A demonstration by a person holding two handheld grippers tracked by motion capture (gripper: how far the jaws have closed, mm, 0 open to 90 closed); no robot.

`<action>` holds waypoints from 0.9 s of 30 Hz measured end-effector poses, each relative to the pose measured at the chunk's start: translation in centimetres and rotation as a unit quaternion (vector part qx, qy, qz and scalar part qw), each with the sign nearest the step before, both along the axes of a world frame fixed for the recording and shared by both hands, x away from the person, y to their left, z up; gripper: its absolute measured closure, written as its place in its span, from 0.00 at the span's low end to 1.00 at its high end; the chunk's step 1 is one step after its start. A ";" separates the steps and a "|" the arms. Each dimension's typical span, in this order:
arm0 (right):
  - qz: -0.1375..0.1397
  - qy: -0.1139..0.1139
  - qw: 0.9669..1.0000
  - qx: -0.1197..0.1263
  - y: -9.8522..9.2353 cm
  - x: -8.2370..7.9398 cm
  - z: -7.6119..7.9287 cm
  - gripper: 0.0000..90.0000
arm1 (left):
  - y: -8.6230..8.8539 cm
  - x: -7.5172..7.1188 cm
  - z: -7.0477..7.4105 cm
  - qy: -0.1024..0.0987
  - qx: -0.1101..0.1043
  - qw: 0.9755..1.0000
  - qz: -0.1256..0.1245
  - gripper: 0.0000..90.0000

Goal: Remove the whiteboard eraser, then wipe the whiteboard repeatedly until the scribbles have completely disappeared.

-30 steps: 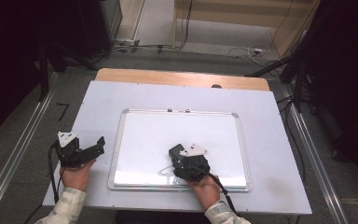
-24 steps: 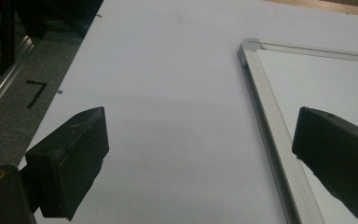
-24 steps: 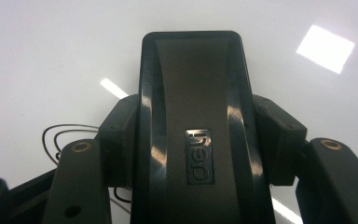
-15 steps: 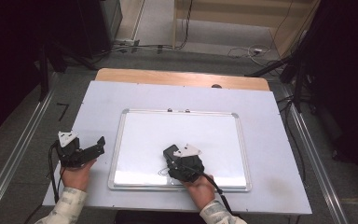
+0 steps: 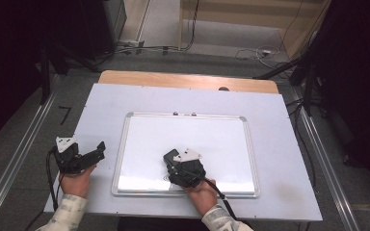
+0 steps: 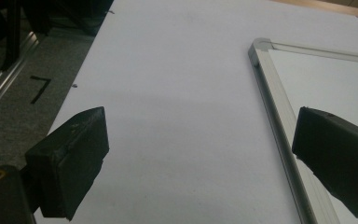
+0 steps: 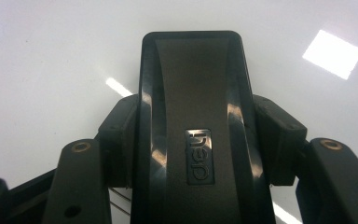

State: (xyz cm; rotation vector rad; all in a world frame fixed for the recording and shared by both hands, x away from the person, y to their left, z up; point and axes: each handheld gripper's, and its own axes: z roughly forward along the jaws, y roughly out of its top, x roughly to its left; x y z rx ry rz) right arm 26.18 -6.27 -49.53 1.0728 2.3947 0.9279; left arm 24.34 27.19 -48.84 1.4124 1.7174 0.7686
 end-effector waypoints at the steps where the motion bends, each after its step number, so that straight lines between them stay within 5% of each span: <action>1: 0.000 -0.001 1.000 0.001 0.1 0.0 0.0 0.43 | 0.0 0.0 0.0 0.000 0.000 1.000 0.000 0.05; 27: 0.007 -0.004 1.000 -0.001 1.9 -0.1 -0.1 0.43 | -0.5 0.2 0.1 0.000 0.006 1.000 -0.008 0.05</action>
